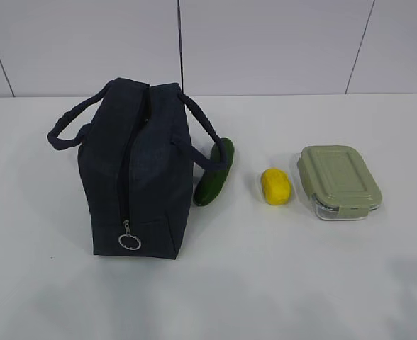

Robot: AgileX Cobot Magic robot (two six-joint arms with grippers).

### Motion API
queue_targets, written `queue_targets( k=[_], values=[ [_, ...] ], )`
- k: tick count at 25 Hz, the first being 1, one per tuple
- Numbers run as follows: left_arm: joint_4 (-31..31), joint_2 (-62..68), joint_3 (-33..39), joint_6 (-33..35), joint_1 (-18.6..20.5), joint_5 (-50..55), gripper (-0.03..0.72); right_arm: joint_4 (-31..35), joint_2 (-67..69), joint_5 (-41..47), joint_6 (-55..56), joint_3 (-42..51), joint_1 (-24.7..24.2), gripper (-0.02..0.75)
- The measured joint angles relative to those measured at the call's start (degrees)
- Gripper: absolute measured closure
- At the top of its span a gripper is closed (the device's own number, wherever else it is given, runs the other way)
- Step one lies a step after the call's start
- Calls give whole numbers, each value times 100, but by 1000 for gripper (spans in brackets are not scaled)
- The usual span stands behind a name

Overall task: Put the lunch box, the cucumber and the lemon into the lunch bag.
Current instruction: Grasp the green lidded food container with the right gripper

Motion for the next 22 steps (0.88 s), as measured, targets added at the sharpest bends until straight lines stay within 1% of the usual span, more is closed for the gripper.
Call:
queue_targets(
  k=[6,12,16,22],
  values=[
    [91,0,0,0,0,0,461,0,0,-62,0,-37,0,225],
    [103,0,0,0,0,0,461,219,163,-624,0,-270,0,225],
    [103,0,0,0,0,0,461,623,918,-1088,0,-459,0,225],
    [103,0,0,0,0,0,461,1141,2584,-1784,0,-940,0,232]
  ],
)
